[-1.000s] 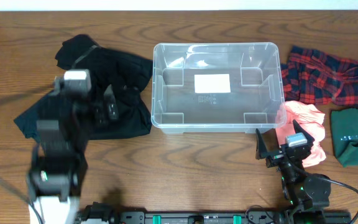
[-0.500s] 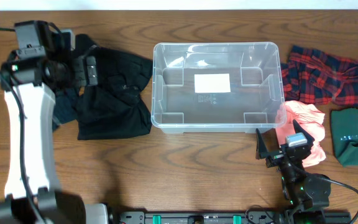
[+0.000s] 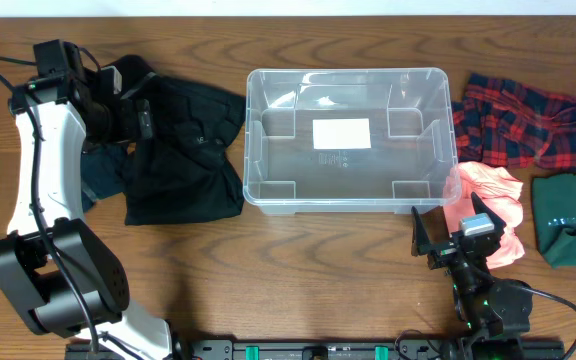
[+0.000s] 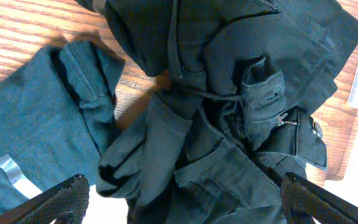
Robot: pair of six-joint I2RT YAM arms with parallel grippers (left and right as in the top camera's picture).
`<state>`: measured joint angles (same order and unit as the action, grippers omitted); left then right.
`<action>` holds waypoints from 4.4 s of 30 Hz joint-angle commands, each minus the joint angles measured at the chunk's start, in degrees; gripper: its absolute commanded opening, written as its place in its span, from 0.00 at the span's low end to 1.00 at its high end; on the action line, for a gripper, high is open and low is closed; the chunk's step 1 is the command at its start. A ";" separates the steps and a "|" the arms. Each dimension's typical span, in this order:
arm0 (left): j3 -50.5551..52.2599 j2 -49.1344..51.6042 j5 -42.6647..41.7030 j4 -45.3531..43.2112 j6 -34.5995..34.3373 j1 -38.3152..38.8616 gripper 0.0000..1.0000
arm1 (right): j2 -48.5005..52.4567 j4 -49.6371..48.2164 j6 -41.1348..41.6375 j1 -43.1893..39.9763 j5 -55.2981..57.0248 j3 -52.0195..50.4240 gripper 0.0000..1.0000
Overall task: Pack container
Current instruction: 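Reach the left gripper to the black pants pile and grasp them, then lift the black pants with the left gripper and carry into container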
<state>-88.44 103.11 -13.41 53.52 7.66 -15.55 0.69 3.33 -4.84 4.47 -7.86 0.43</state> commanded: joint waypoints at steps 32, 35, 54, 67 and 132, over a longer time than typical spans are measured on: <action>1.22 18.40 -0.70 -5.86 10.75 1.75 0.99 | -0.31 0.20 -0.55 -0.59 0.35 -0.11 0.99; 1.22 18.73 -0.70 -5.86 10.75 1.75 0.66 | -0.31 0.20 -0.55 -0.59 0.35 -0.11 0.99; -0.46 10.82 -4.17 -3.76 2.71 1.75 0.06 | -0.31 0.20 -0.55 -0.59 0.35 -0.11 0.99; -0.46 -12.48 -4.00 -7.78 -4.70 1.86 0.06 | -0.31 0.20 -0.55 -0.59 0.35 -0.11 0.99; -0.17 -2.89 -15.47 -13.38 -29.42 36.65 0.06 | -0.31 0.20 -0.55 -0.59 0.35 -0.11 0.99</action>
<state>-87.55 99.15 -27.88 40.86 -21.23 21.10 0.69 3.33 -4.84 4.47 -7.86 0.43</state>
